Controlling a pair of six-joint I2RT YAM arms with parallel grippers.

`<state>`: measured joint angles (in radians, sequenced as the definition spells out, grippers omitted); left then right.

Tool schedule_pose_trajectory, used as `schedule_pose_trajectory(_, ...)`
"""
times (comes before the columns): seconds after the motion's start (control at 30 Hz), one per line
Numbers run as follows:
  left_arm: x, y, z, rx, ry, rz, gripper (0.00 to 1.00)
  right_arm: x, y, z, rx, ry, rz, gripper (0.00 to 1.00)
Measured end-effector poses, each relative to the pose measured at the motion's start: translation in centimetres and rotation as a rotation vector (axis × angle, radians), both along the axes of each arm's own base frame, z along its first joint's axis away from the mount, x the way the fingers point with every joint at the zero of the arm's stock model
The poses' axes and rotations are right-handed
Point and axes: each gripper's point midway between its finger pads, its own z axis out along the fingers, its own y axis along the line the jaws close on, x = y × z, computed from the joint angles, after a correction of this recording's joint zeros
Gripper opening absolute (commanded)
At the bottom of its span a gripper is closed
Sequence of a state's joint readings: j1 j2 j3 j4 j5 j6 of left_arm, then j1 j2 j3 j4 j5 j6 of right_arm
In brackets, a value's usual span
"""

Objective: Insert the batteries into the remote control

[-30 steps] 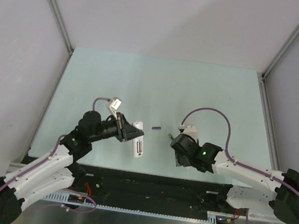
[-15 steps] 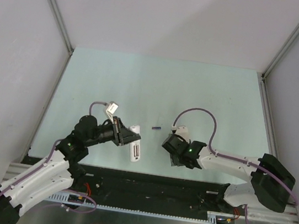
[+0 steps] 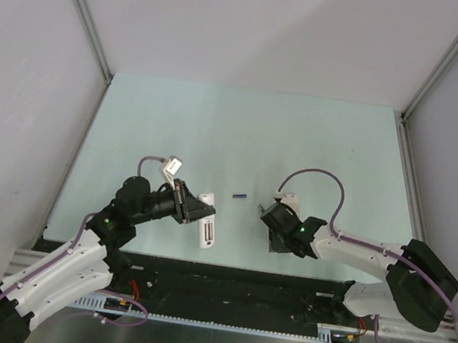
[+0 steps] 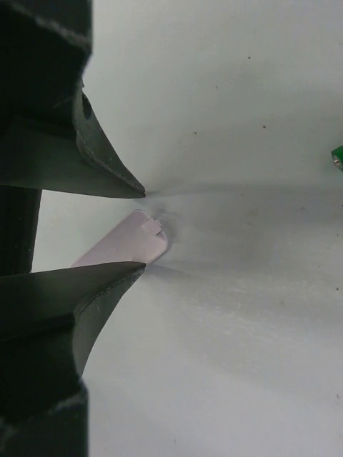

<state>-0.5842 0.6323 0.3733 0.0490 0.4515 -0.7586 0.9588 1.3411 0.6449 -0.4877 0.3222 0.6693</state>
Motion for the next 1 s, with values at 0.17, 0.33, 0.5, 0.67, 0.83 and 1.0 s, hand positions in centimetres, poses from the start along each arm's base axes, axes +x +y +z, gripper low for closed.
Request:
schedule_pose_trajectory(0.17, 0.2, 0.0, -0.4, 0.009, 0.014, 0.004, 0.0, 0.1, -0.2, 0.1, 0.024, -0.008, -0.007, 0.29)
schedule_pose_trajectory(0.33, 0.2, -0.1, -0.6, 0.014, 0.02, 0.004, 0.0, 0.0, -0.3, 0.3, 0.039, -0.009, -0.012, 0.2)
schedule_pose_trajectory(0.5, 0.3, -0.1, -0.8, 0.018, 0.025, 0.005, 0.0, 0.1, -0.6, 0.7, 0.053, -0.017, -0.031, 0.06)
schedule_pose_trajectory(0.67, 0.3, -0.1, -0.8, 0.019, 0.025, 0.006, 0.0, 0.4, -0.5, 2.2, 0.108, -0.049, -0.045, 0.0)
schedule_pose_trajectory(0.83, 0.3, -0.1, -0.8, 0.019, 0.025, 0.01, 0.0, 1.2, -0.2, 4.2, 0.204, -0.076, -0.074, 0.0)
schedule_pose_trajectory(1.0, 0.3, -0.1, -0.8, 0.019, 0.025, 0.01, 0.0, 1.5, -0.6, 4.7, 0.228, -0.083, -0.095, 0.0)
